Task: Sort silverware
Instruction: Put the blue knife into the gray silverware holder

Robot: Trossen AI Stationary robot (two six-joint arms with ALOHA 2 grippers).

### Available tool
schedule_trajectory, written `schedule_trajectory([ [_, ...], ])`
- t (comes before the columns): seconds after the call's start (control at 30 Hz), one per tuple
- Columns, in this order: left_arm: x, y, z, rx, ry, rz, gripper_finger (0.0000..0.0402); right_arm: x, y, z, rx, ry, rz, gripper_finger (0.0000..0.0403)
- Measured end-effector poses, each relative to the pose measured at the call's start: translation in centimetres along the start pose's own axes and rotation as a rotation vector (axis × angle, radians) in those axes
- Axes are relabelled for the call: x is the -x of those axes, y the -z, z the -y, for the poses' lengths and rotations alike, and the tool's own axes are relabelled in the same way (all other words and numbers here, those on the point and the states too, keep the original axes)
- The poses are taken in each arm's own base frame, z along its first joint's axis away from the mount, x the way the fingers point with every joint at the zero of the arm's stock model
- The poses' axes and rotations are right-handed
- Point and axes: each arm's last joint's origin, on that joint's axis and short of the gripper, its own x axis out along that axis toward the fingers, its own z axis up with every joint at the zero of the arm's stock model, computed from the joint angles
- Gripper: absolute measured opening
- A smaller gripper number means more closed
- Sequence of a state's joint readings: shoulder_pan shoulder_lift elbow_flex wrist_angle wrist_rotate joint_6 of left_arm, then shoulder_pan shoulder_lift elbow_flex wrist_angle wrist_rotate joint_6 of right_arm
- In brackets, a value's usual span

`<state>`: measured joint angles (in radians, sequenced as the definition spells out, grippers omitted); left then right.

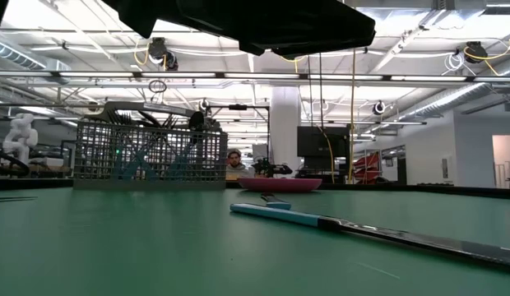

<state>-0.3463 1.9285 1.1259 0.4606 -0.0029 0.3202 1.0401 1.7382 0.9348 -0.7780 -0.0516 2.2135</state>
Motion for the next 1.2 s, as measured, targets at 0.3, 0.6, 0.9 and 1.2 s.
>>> schedule_trajectory([
  [0.3, 0.0, 0.0, 0.0, 0.0, 0.0, 0.0, 0.0116, 1.2, 0.3, -0.3, 0.006, -0.008, 0.013, 0.0007],
  [0.6, 0.0, 0.0, 0.0, 0.0, 0.001, -0.002, 0.0116, 2.2, 0.3, -0.6, 0.028, -0.07, 0.078, 0.0006],
  [0.9, 0.0, 0.0, 0.0, -0.002, -0.001, 0.001, 0.0116, 2.9, 0.0, -0.4, 0.032, -0.088, 0.099, 0.0006],
  [1.2, 0.2, 0.2, -1.8, 0.059, 0.103, 0.11, 0.0116, 6.5, -1.4, 0.4, 0.093, -0.331, 0.315, 0.0006],
])
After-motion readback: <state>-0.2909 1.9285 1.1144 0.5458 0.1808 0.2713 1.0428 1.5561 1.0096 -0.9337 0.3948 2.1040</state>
